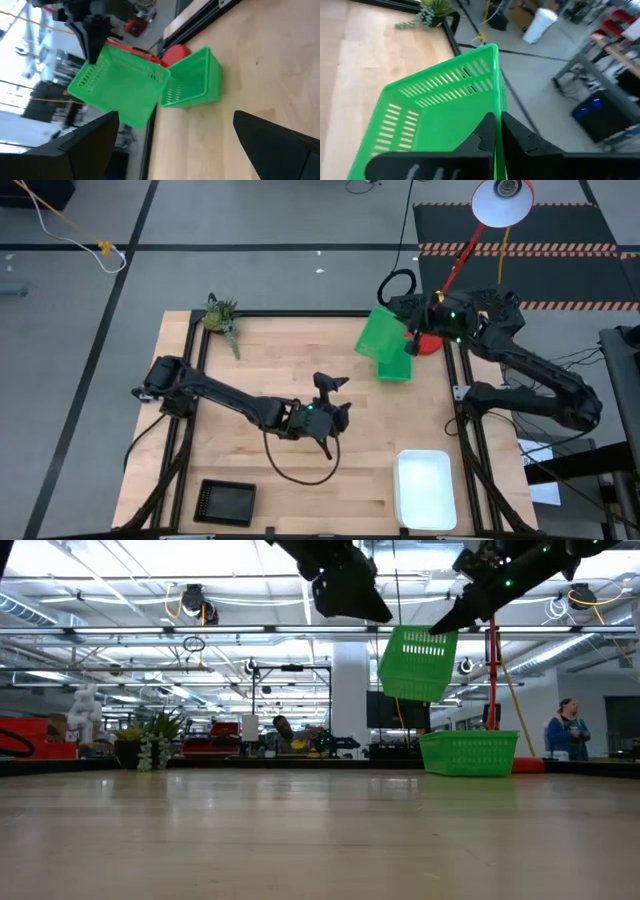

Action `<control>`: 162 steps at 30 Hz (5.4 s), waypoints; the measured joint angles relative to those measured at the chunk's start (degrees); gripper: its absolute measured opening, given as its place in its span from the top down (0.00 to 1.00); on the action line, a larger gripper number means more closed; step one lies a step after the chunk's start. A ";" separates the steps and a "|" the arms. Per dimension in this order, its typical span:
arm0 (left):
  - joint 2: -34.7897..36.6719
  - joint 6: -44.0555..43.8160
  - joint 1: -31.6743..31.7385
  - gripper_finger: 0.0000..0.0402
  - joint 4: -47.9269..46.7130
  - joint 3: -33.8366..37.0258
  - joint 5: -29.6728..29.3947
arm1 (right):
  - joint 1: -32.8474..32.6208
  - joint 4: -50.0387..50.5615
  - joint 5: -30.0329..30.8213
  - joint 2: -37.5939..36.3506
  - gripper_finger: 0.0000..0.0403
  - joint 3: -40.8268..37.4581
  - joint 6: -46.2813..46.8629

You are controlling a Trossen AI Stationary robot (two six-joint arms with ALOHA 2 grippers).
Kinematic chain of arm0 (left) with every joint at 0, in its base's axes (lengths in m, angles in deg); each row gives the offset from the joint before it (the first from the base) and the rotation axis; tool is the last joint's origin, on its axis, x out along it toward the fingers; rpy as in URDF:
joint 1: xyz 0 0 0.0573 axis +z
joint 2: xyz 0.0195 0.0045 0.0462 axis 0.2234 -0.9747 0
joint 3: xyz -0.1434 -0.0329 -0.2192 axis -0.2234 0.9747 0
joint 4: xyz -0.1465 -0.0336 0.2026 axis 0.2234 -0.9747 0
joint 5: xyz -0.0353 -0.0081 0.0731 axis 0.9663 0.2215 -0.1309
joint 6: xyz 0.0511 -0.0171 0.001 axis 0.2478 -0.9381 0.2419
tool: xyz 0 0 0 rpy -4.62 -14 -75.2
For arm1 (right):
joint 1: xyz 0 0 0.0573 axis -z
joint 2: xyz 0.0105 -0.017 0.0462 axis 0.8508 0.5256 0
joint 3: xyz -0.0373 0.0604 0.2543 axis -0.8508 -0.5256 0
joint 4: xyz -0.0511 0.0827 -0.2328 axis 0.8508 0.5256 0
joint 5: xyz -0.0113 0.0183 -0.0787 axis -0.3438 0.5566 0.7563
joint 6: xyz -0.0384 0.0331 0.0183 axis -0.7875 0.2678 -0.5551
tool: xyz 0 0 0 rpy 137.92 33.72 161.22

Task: Stack baskets by color
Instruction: Stack the left green bin on top of the right green bins, then return to Home Position

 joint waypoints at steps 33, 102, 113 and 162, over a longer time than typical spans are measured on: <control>1.18 -8.25 1.42 0.02 -8.44 -0.02 5.38 | 27.52 15.63 -39.17 14.09 0.99 4.40 -7.47; 1.18 -10.13 2.33 0.02 -5.29 -0.02 12.55 | 9.11 18.63 -0.09 16.25 0.97 3.26 1.43; 1.18 -11.30 1.66 0.02 -4.71 -0.02 12.55 | 9.11 4.76 1.60 17.26 0.92 -5.26 3.31; 1.97 -11.56 -1.08 0.02 -1.94 0.00 3.76 | -19.04 13.02 6.64 12.23 1.00 -5.13 23.28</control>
